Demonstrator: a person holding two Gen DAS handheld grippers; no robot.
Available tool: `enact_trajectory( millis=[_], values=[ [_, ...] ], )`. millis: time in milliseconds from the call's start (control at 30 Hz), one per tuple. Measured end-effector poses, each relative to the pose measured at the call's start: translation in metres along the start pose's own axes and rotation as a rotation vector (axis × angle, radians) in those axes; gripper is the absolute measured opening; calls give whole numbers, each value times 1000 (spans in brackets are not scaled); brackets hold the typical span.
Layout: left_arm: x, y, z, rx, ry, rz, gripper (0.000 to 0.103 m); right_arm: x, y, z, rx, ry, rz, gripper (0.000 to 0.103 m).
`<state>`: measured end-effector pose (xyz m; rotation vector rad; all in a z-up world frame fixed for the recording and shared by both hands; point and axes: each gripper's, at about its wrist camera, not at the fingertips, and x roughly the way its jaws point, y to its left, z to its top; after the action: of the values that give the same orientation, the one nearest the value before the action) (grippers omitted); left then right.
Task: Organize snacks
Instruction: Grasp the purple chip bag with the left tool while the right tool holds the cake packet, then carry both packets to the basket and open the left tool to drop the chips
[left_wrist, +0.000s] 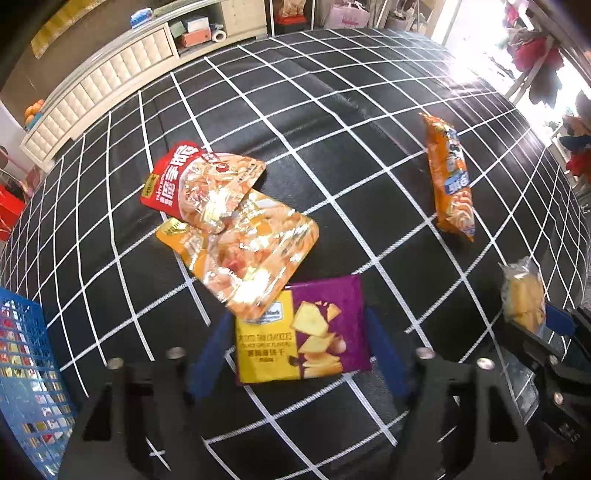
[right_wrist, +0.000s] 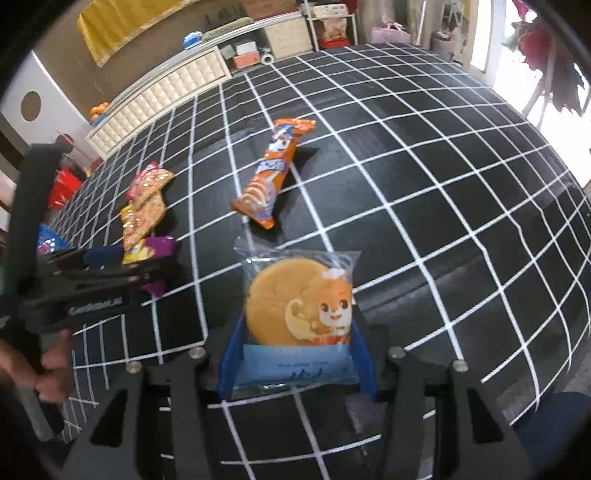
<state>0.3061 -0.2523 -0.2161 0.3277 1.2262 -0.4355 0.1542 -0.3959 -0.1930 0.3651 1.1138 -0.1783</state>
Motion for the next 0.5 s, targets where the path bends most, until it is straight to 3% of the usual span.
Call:
enact_trajectory(
  millis=[100, 233, 500],
  values=[
    [-4, -1, -2, -9, 3, -3, 54, 0, 0, -3, 10, -3, 1, 57],
    [-17, 7, -8, -72, -15, -58, 52, -4, 3, -5, 13, -17, 10, 57],
    [-63, 22, -34, -111, -91, -65, 51, -32, 19, -12, -10, -70, 38, 57]
  ],
)
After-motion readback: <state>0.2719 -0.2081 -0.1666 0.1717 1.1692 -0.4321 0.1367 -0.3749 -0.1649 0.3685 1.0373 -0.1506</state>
